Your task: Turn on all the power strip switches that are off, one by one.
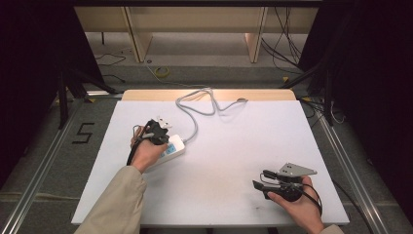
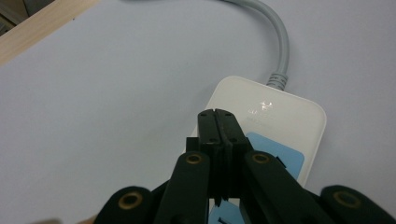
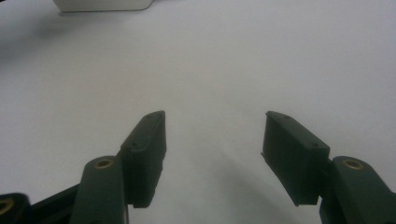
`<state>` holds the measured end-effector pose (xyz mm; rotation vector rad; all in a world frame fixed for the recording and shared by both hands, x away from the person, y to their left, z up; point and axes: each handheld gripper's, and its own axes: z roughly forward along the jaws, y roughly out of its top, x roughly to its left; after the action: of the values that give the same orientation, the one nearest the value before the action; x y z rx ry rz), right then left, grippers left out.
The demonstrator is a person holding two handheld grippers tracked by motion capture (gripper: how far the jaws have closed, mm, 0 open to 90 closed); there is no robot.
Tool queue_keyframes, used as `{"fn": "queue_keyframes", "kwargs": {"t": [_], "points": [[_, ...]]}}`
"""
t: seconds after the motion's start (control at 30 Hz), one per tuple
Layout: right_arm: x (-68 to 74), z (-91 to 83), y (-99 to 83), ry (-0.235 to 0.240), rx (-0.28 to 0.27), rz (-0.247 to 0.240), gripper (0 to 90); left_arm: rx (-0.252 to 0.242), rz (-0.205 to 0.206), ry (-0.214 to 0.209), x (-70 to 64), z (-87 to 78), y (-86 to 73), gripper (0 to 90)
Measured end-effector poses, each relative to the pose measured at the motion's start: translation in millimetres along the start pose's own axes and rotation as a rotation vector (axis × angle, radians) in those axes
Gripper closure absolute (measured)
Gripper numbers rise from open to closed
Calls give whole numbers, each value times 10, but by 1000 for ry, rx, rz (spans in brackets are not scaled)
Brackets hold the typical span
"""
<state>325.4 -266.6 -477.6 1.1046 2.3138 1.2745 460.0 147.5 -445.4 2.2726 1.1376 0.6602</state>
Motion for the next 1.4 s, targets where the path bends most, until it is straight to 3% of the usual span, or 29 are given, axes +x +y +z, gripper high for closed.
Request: {"fn": "queue_keyframes", "kwargs": {"t": [0.4, 1.4], "points": [[-2, 1, -1, 0, 0, 2, 405, 24, 27, 0, 34, 40, 39, 898], [-1, -4, 0, -1, -3, 2, 405, 64, 43, -21, 36, 121, 66, 899]]}}
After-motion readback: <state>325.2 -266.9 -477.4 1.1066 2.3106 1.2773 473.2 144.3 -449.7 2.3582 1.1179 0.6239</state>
